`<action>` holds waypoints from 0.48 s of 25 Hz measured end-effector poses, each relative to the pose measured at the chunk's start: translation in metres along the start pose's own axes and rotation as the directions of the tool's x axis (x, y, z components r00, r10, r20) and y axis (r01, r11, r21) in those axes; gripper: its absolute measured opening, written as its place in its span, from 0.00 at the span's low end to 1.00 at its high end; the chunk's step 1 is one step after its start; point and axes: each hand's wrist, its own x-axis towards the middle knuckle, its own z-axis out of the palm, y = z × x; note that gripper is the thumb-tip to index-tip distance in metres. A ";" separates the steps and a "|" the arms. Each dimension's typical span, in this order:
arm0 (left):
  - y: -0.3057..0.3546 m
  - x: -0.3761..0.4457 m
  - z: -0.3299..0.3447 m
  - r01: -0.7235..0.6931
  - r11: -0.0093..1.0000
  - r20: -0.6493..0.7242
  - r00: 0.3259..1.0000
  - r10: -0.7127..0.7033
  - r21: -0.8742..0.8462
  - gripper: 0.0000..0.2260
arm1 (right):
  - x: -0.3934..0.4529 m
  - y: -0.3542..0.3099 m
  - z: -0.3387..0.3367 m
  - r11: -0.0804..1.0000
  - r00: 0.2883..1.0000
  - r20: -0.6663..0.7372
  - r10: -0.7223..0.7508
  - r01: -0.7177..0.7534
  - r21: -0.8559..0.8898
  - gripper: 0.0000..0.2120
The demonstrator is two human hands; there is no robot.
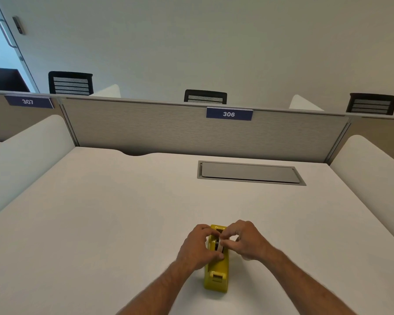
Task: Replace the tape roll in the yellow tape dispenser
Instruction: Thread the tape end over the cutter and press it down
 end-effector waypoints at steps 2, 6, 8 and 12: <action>0.000 -0.001 0.000 0.002 1.000 -0.001 1.000 -0.002 -0.001 0.27 | 0.001 0.001 -0.001 1.000 1.000 0.013 -0.013 0.014 -0.026 0.05; 0.000 -0.001 0.000 -0.003 1.000 -0.002 1.000 0.003 -0.004 0.27 | 0.003 0.002 0.000 0.998 1.000 0.006 0.003 -0.002 -0.057 0.06; 0.000 -0.001 0.000 0.000 1.000 -0.001 1.000 0.000 -0.004 0.27 | 0.004 0.003 0.001 0.998 1.000 -0.003 0.005 -0.005 -0.069 0.06; 0.000 -0.001 -0.001 0.004 1.000 0.003 1.000 -0.004 0.001 0.27 | 0.004 0.003 0.001 0.998 1.000 0.007 -0.003 0.003 -0.062 0.06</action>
